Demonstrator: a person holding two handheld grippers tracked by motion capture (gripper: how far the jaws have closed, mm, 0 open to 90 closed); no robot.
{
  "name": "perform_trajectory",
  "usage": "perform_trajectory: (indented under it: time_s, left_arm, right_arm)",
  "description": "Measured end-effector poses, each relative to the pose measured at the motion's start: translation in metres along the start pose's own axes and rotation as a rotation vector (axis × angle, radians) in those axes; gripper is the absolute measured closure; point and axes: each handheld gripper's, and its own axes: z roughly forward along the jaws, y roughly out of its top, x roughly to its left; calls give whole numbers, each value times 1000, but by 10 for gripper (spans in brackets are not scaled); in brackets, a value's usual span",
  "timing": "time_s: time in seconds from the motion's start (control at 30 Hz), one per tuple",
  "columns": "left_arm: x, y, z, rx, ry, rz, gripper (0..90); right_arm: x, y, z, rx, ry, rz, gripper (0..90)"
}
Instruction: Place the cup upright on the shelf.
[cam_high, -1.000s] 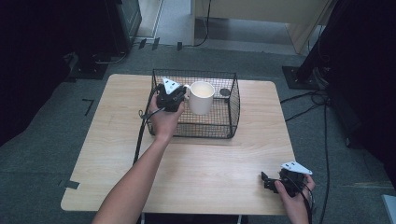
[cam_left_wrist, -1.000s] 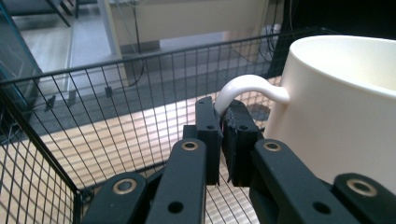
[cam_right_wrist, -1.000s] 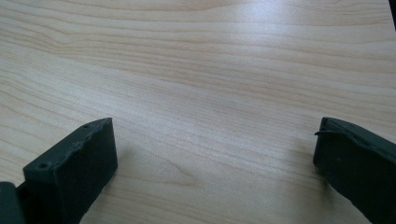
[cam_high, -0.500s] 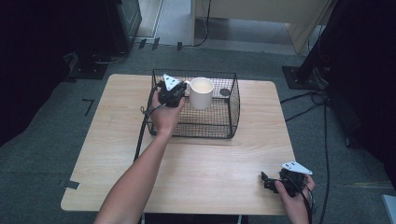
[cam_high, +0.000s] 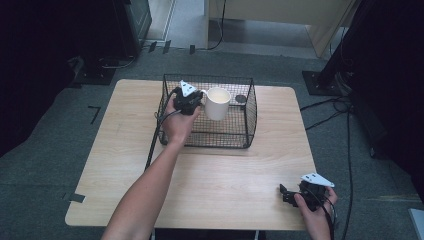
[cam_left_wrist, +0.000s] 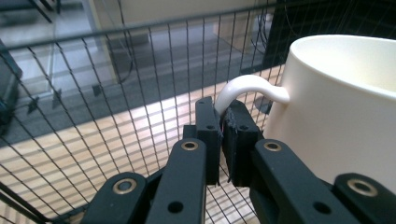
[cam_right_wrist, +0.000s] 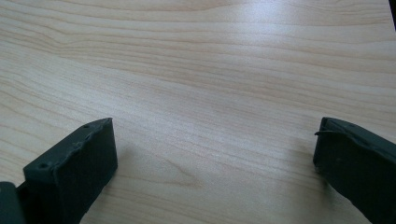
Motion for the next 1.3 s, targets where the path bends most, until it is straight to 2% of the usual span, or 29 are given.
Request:
perform_trajectory:
  time_s: [0.17, 0.37, 0.53, 0.77, 1.0, 1.1, 1.2, 1.3]
  left_arm:
    - [-1, -5, 7, 44, -1, 22, 868]
    - [-1, -8, 14, 109, 1, 28, 866]
    - [-3, -11, 18, 142, -5, 66, 859]
    - [-4, -11, 18, 228, 49, 109, 863]
    - [-2, -11, 18, 266, 56, 130, 854]
    - [-1, -13, 19, 289, 63, 149, 817]
    - [-1, -13, 18, 289, 62, 152, 804]
    - [-1, -14, 19, 293, 88, 176, 704]
  right_arm:
    - [0, 0, 0, 0, 0, 0, 0]
    - [0, 0, 0, 0, 0, 0, 0]
    - [0, 0, 0, 0, 0, 0, 0]
    - [0, 0, 0, 0, 0, 0, 0]
    - [0, 0, 0, 0, 0, 0, 0]
    - [0, 0, 0, 0, 0, 1, 0]
    - [0, 0, 0, 0, -1, 1, 0]
    - [0, 0, 0, 1, 1, -1, 0]
